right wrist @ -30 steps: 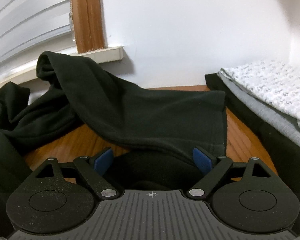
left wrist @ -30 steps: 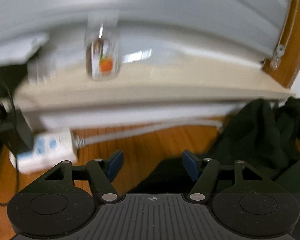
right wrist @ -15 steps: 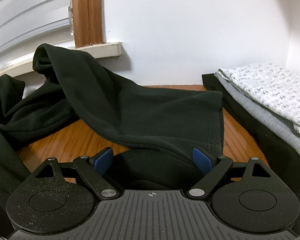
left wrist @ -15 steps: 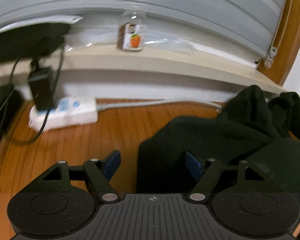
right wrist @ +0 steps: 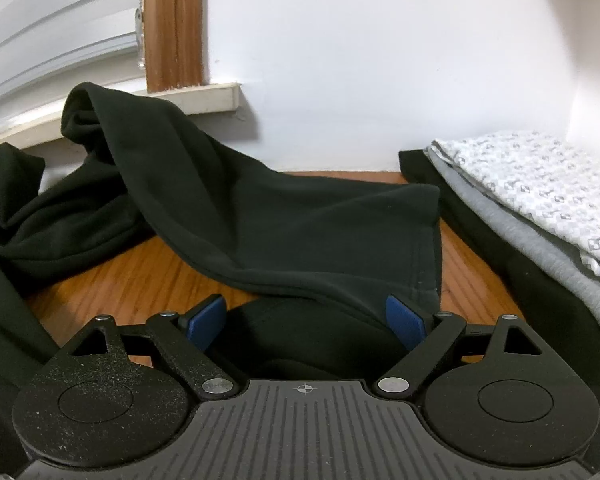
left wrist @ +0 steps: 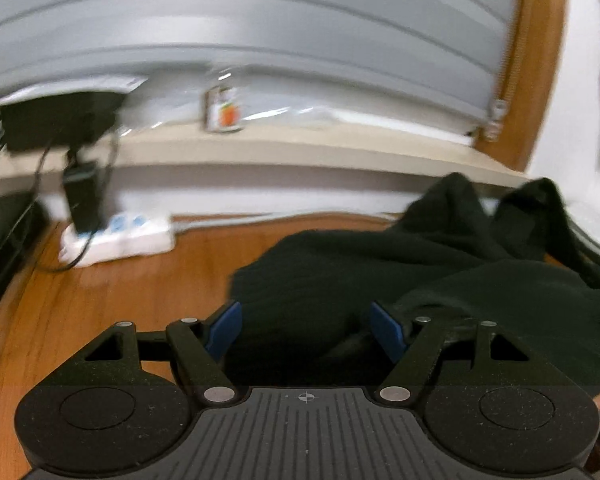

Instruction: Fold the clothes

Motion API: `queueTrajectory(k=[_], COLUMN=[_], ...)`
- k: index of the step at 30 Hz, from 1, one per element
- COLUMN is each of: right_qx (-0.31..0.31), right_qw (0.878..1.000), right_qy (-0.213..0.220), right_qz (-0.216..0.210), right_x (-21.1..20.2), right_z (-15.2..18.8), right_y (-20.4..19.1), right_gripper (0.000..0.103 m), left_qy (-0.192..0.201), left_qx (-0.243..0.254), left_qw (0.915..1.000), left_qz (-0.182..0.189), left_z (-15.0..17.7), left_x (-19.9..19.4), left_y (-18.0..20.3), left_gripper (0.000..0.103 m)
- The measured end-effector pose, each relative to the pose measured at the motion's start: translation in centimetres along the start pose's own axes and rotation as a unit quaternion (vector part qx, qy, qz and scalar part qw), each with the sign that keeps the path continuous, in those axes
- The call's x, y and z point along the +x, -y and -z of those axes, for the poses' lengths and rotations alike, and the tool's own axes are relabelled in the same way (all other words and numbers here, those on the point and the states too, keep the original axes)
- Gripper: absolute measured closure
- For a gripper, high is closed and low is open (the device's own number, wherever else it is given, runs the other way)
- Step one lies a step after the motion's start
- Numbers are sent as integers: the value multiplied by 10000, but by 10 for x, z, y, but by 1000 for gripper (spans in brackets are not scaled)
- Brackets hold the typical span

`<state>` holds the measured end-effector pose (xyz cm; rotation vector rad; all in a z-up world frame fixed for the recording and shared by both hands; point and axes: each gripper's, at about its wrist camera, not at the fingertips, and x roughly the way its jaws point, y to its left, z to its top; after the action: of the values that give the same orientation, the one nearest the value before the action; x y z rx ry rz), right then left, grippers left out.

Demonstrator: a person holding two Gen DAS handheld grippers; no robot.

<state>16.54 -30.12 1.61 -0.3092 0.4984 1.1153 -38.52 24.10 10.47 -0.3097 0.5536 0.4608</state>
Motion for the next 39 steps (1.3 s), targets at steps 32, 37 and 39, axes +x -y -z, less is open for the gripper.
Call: queueTrajectory(k=[32, 37, 39], right_qx=[-178, -810, -1106], right_qw=[9987, 9882, 9803], right_qy=[91, 138, 100], right_qz=[-475, -1294, -1632], right_x=[-33, -40, -42], right_z=[-18, -28, -33], right_y=[-45, -122, -155], right_gripper=[16, 16, 16], left_qy=[-222, -272, -320], left_qx=[581, 615, 648], left_qw=[9967, 9955, 9948], left_qz=[529, 674, 716], left_z=[52, 64, 69], left_x=[-44, -49, -55], left_y=[59, 64, 66], left_gripper=[87, 87, 87])
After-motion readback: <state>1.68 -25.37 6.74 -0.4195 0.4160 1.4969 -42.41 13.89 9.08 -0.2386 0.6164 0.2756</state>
